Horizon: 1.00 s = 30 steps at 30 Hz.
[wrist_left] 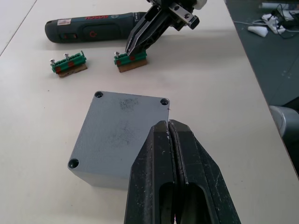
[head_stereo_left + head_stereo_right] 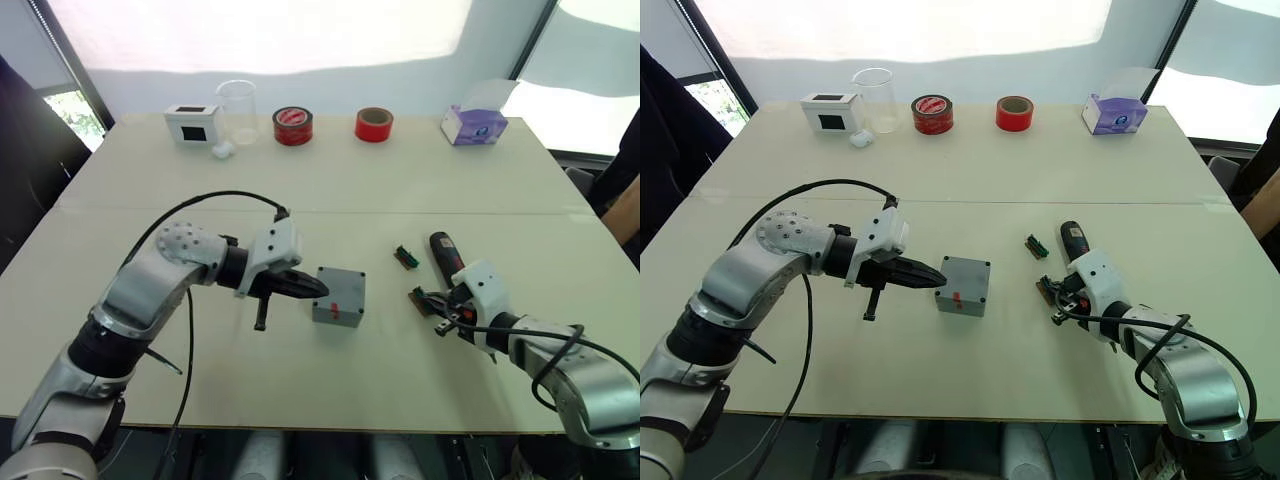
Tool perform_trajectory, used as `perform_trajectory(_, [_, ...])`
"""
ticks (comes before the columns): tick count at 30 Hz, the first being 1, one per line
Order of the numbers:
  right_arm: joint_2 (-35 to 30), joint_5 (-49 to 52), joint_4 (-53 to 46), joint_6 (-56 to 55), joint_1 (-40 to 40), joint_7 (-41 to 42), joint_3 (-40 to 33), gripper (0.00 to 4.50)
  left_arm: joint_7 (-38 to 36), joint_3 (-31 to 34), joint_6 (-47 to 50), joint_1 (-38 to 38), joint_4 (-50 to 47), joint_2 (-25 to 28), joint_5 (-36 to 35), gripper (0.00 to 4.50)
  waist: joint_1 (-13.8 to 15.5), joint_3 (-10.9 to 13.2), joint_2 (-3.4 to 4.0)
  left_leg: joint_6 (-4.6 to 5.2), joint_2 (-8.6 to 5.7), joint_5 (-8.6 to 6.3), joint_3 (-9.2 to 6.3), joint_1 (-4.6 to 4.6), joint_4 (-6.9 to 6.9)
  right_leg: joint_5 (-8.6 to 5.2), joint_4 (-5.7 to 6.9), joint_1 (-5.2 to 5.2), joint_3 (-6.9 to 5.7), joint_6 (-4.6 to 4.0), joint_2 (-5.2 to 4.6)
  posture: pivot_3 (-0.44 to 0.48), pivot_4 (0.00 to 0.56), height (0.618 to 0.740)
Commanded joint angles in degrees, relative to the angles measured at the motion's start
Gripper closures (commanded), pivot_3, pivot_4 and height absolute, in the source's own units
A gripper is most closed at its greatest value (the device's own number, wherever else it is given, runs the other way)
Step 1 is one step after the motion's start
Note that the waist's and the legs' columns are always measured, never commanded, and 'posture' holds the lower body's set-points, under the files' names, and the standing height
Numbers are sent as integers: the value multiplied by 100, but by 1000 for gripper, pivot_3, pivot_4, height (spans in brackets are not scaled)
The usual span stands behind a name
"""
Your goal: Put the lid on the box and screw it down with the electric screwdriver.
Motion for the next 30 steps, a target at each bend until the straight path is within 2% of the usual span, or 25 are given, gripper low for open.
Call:
perform_trajectory(1, [-69, 9, -33, -132, -15, -30, -77, 4443, 14, 79, -68, -44, -90, 35, -3, 4500, -1, 0, 0, 0, 0, 0, 0, 0, 0, 0, 0, 0, 0, 0, 0, 0, 150, 740])
perform_trajectory(8, [-217, 203, -128, -366, -178, 169, -444, 4443, 199, 316, -46, -116, 367, -20, -29, 4500, -3, 0, 0, 0, 0, 0, 0, 0, 1, 0, 1, 0, 0, 1, 2, 0, 150, 740])
perform_trajectory(12, [-348, 606, -291, -225, -493, 345, -710, 4443, 146, 425, -155, -139, 630, 185, 74, 4500, -9, 0, 0, 0, 1, 0, 0, 0, 2, 1, 2, -1, 0, 2, 6, 0, 150, 740])
perform_trajectory(17, [-366, 1049, -587, 6, -846, 422, -672, 4443, 116, 613, -120, -156, 823, 341, 11, 4500, -16, 1, 1, 0, 7, 0, -1, 0, 0, 1, 4, -4, 1, 2, 11, 0, 150, 740])
perform_trajectory(22, [119, 1175, -703, 69, -1579, 201, 285, 4443, 91, 799, 46, 121, 739, 545, -126, 4500, -52, 4, -1, 0, 9, 0, 0, 0, 1, 1, 6, -6, 4, 1, 10, 0, 150, 740])
perform_trajectory(30, [354, 798, -342, -342, -1648, 28, 1093, 4443, 415, 907, 358, 332, 306, 423, -329, 4500, -4, 5, -2, -1, 2, 1, 2, -2, -3, 1, 4, -8, 3, 0, -1, 0, 150, 740])
